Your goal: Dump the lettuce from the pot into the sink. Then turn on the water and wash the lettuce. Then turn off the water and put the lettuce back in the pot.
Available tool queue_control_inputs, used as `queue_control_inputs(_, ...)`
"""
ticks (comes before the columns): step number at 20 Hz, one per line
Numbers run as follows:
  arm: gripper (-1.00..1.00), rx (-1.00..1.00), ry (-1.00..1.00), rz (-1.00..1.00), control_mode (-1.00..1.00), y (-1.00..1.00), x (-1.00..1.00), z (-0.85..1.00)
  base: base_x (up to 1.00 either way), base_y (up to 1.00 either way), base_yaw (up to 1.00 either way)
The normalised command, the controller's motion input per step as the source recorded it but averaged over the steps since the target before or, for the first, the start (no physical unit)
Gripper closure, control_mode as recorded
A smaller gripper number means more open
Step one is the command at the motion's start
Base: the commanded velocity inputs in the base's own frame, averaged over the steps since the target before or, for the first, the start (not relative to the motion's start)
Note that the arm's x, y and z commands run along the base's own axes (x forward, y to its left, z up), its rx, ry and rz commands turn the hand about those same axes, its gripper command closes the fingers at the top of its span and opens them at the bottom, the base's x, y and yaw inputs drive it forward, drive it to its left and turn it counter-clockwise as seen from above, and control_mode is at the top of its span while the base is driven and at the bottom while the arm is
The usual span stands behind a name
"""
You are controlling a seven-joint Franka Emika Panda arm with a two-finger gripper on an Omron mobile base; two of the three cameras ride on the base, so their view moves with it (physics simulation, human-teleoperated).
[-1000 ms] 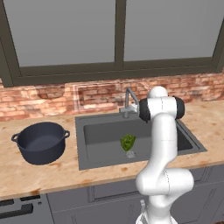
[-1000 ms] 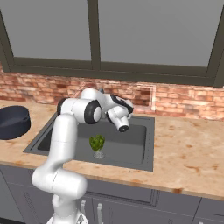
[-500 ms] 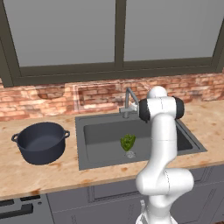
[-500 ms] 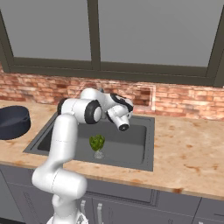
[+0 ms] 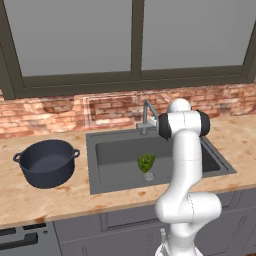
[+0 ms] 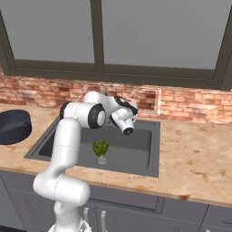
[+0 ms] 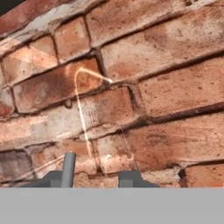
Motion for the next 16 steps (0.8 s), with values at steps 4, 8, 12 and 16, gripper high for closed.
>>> queue_control_inputs(4,1.00,0.05,0.00,0.00,-1.00,-0.03,0.10,-0.11,0.00,0.00,0.00)
queue_control_inputs(8,1.00,0.24,0.00,-0.02,-1.00,-0.38,0.14,-0.10,0.00,0.00,0.00)
queue_control_inputs(12,1.00,0.33,0.00,-0.02,-1.00,-0.63,0.04,-0.13,0.00,0.00,0.00)
queue_control_inputs(16,1.00,0.34,0.00,-0.04,-1.00,-0.71,0.09,-0.18,0.00,0.00,0.00)
